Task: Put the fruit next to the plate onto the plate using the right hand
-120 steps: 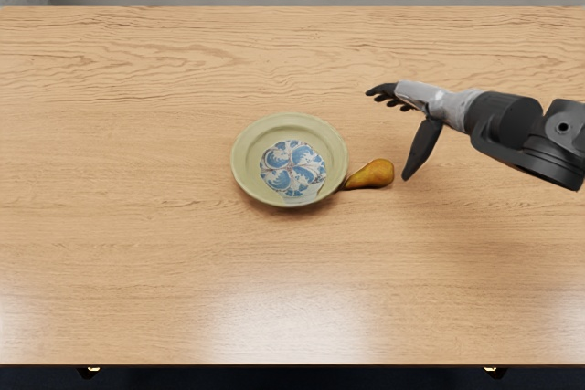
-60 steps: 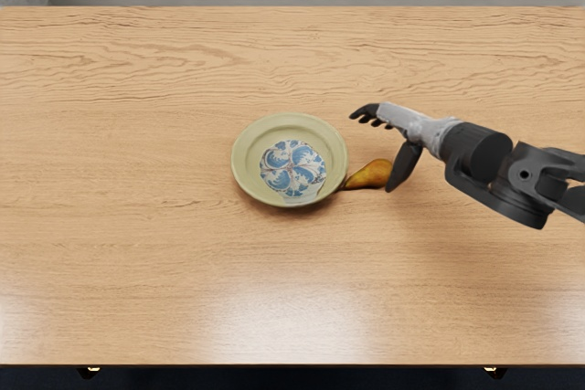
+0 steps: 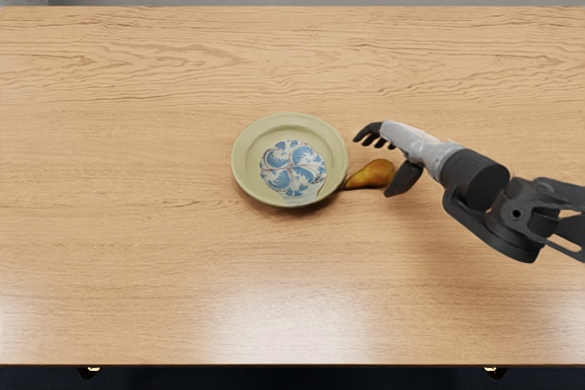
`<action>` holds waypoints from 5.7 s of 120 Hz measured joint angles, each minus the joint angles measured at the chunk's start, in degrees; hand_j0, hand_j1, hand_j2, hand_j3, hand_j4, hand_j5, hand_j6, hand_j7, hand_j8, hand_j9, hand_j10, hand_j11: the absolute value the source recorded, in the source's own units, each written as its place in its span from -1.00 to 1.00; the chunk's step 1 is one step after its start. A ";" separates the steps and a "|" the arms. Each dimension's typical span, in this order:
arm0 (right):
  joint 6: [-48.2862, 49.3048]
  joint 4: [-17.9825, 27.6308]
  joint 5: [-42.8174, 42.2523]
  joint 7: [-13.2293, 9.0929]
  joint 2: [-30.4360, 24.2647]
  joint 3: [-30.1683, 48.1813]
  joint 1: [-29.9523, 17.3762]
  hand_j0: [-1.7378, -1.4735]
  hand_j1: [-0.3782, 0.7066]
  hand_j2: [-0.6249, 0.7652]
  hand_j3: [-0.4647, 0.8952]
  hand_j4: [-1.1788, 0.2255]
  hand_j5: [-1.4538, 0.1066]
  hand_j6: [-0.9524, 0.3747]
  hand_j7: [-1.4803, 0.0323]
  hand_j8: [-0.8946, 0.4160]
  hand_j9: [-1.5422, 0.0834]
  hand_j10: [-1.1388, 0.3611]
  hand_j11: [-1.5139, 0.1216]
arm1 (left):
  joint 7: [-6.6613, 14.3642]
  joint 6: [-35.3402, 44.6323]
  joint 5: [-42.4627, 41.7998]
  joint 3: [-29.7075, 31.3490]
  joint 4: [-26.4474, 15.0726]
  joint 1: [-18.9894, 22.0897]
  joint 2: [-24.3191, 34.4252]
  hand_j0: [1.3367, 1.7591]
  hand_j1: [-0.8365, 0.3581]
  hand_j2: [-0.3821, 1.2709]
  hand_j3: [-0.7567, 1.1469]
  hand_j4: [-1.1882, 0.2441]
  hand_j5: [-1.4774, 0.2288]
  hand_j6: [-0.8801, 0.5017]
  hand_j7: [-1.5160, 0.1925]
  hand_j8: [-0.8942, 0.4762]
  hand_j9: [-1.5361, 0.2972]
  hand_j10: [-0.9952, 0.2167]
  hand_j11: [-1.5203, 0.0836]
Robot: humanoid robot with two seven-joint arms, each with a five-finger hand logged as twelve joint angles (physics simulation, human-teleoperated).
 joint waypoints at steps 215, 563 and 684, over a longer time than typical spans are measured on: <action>-1.69 -5.90 -1.98 0.19 4.02 -1.06 -2.07 -0.35 0.30 0.03 -0.32 -0.20 -0.06 -0.29 -0.05 -0.24 -0.03 -0.12 -0.09 | -0.01 0.00 0.00 -0.01 0.00 0.00 0.00 0.52 0.94 -0.53 -0.21 0.63 0.70 0.24 0.74 0.27 0.65 0.61 0.86; 33.60 -6.27 42.35 -0.06 -0.20 16.29 7.23 -0.40 -0.87 -0.09 -0.32 0.62 0.80 0.38 0.89 0.31 0.84 0.47 0.79 | 0.00 0.00 0.00 0.00 0.00 0.00 0.00 0.52 0.94 -0.53 -0.21 0.63 0.70 0.24 0.74 0.27 0.65 0.61 0.86; 47.27 -20.14 71.08 0.17 -16.77 16.25 1.85 -0.40 -0.95 -0.10 -0.32 0.68 0.86 0.44 0.96 0.37 0.90 0.52 0.85 | 0.00 0.00 0.00 0.00 0.00 0.00 0.00 0.52 0.94 -0.53 -0.21 0.63 0.70 0.24 0.74 0.27 0.65 0.61 0.86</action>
